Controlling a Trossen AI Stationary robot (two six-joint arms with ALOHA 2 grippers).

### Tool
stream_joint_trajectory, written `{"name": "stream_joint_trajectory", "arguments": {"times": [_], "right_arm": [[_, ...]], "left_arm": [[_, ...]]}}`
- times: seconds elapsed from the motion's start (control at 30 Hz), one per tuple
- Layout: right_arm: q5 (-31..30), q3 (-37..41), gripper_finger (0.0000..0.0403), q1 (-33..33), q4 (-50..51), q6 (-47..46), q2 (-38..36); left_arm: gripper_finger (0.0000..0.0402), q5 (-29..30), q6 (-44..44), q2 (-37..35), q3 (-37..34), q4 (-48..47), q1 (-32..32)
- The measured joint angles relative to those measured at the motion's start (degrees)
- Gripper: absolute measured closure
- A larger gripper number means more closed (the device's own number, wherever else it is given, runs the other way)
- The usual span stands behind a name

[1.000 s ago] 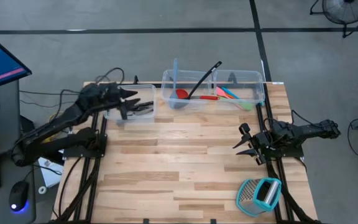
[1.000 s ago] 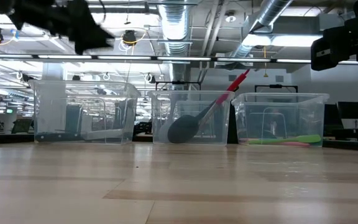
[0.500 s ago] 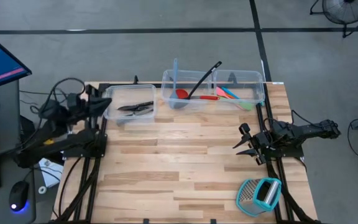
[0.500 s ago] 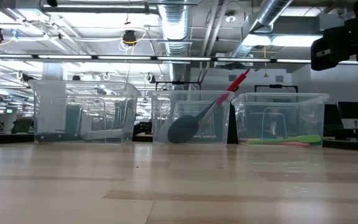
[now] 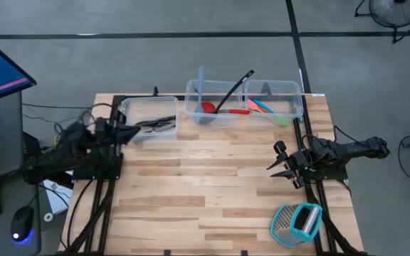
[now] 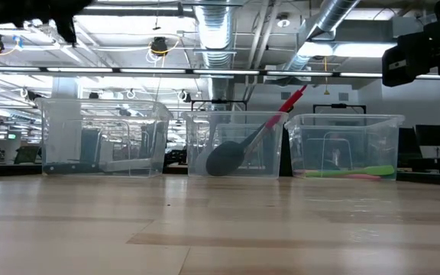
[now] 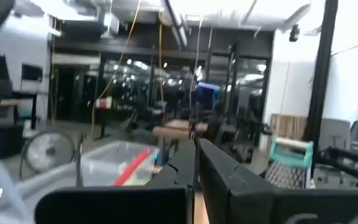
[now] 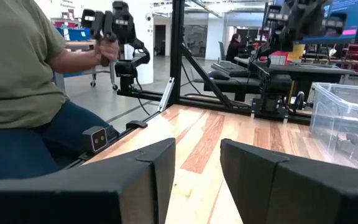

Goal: Pick & Place Kitchen Items
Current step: Return to Home Position

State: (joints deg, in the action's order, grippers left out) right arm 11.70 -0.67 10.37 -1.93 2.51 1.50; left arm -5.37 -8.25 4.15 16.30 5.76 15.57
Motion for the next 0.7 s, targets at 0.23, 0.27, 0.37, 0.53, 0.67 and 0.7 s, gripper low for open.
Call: {"name": "stream_joint_trajectory", "arguments": {"times": [0.23,0.27,0.37,0.53,0.67,0.7], "right_arm": [[0.0,0.0,0.0278,0.0,0.0,0.0,0.0],[0.0,0.0,0.0278,0.0,0.0,0.0,0.0],[-0.1,0.0,0.0278,0.0,0.1,0.0,0.0],[-0.2,0.0,0.0278,0.0,0.1,0.0,0.0],[-0.2,0.0,0.0278,0.0,0.1,0.0,0.0],[-0.2,0.0,0.0278,0.0,0.1,0.0,0.0]], "left_arm": [[0.0401,4.5,0.2,0.1,-10.3,4.6,-5.1],[0.0401,4.6,0.3,0.0,-11.8,7.4,-5.9],[0.0402,4.3,0.4,-0.1,-16.0,14.0,-8.4],[0.0401,3.6,3.5,0.3,-15.9,13.3,-12.1],[0.0400,3.5,3.4,0.4,-15.9,12.6,-14.1],[0.0400,3.0,3.4,0.3,-15.9,12.1,-14.6]]}}
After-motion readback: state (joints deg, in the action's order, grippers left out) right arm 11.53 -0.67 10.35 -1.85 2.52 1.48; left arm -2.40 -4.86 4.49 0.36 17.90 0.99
